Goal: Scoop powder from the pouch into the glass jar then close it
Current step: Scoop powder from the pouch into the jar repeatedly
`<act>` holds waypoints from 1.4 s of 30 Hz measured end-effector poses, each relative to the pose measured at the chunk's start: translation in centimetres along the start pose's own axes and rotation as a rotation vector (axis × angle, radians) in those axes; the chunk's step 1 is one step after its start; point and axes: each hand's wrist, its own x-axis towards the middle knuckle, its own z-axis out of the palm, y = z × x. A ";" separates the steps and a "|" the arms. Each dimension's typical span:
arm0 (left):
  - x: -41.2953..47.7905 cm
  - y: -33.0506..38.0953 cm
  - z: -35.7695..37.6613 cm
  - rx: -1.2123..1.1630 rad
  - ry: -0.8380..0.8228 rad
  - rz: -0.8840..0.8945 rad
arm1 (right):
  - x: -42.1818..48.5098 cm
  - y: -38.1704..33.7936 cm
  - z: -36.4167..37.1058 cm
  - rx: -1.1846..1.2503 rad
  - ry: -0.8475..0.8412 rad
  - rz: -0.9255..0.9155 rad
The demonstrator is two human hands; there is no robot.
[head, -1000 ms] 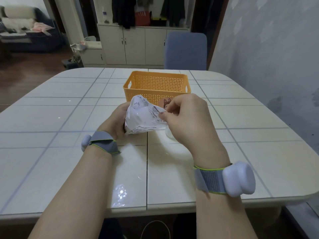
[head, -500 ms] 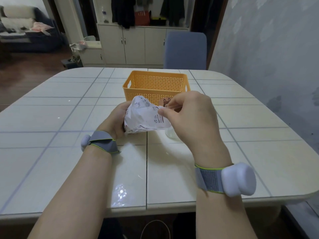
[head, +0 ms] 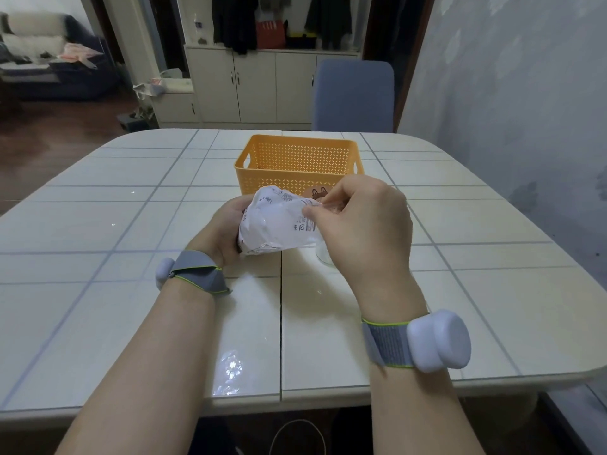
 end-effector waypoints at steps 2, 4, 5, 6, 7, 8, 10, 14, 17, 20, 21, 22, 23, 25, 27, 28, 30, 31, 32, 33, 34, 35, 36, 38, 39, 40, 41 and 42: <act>-0.1 0.0 0.1 -0.041 -0.010 -0.006 | -0.3 -0.4 -0.4 0.038 -0.022 0.012; 0.2 -0.2 0.0 -0.062 0.019 -0.004 | -0.5 -0.8 -0.7 0.091 -0.058 0.008; 0.3 -0.2 -0.1 -0.079 0.026 -0.004 | -0.4 -0.9 -0.8 0.111 -0.077 0.010; 0.2 -0.2 -0.3 -0.096 0.042 -0.005 | -0.4 -0.9 -1.0 0.131 -0.100 0.015; 0.3 -0.3 -0.5 -0.102 0.050 -0.006 | -0.2 -0.8 -1.1 0.150 -0.131 0.022; 0.1 -0.2 -0.5 -0.091 0.058 -0.014 | -0.2 -0.8 -1.3 0.164 -0.168 0.032; 0.3 -0.3 -0.6 -0.075 0.061 -0.005 | -0.2 -0.7 -1.4 0.165 -0.246 0.045; 0.1 -0.2 -0.4 -0.075 0.102 -0.031 | -0.4 -0.5 -1.6 0.142 -0.349 0.063; 0.2 -0.2 -0.5 -0.098 0.094 -0.053 | -0.2 -0.1 -1.6 0.126 -0.354 0.073; 0.4 -0.4 -0.8 -0.145 0.061 -0.056 | 0.0 -0.1 -1.6 0.127 -0.289 0.061; 0.5 -0.5 -0.9 -0.154 0.053 -0.054 | 0.1 0.0 -1.6 0.117 -0.267 0.047; 0.5 -0.4 -1.1 -0.156 0.054 -0.054 | 0.1 0.0 -1.6 0.088 -0.244 0.027; 0.6 -0.5 -1.1 -0.162 0.053 -0.054 | 0.1 0.0 -1.7 0.048 -0.220 0.005; 0.5 -0.5 -1.1 -0.175 0.036 -0.050 | 0.1 0.0 -1.7 0.012 -0.197 -0.024; 0.5 -0.5 -1.1 -0.191 0.014 -0.059 | 0.1 -0.1 -1.8 0.067 -0.242 -0.036; 0.5 -0.5 -1.1 -0.200 0.008 -0.066 | 0.0 -0.2 -1.9 0.082 -0.275 -0.041; 0.6 -0.5 -1.2 -0.215 -0.001 -0.061 | 0.0 -0.2 -1.9 0.072 -0.324 -0.058; 0.6 -0.4 -1.3 -0.217 -0.006 -0.050 | 0.1 -0.2 -1.9 0.064 -0.327 -0.070; 0.7 -0.4 -1.4 -0.217 -0.013 -0.043 | 0.3 -0.1 -1.8 0.051 -0.314 -0.083; 0.7 -0.4 -1.4 -0.212 -0.013 -0.040 | 0.4 0.0 -1.6 0.035 -0.290 -0.098; 0.7 -0.4 -1.5 -0.200 -0.002 -0.036 | 0.6 0.1 -1.3 0.025 -0.264 -0.109; 0.8 -0.4 -1.6 -0.186 0.015 -0.027 | 0.7 0.2 -1.0 0.025 -0.243 -0.116; 0.8 -0.3 -1.6 -0.175 0.034 -0.017 | 0.7 0.3 -0.6 0.034 -0.227 -0.124; 1.0 -0.4 -1.8 -0.170 0.045 -0.014 | 0.6 0.5 0.2 0.054 -0.222 -0.142; 1.1 -0.6 -2.0 -0.171 0.045 -0.019 | 0.6 0.5 0.6 0.059 -0.228 -0.150; 1.1 -0.6 -2.0 -0.171 0.051 -0.022 | 0.6 0.5 0.9 0.054 -0.239 -0.158; 1.1 -0.6 -2.0 -0.165 0.057 -0.023 | 0.6 0.6 1.2 0.041 -0.259 -0.163; 1.2 -0.6 -2.1 -0.161 0.067 -0.020 | 0.7 0.6 1.4 0.030 -0.287 -0.163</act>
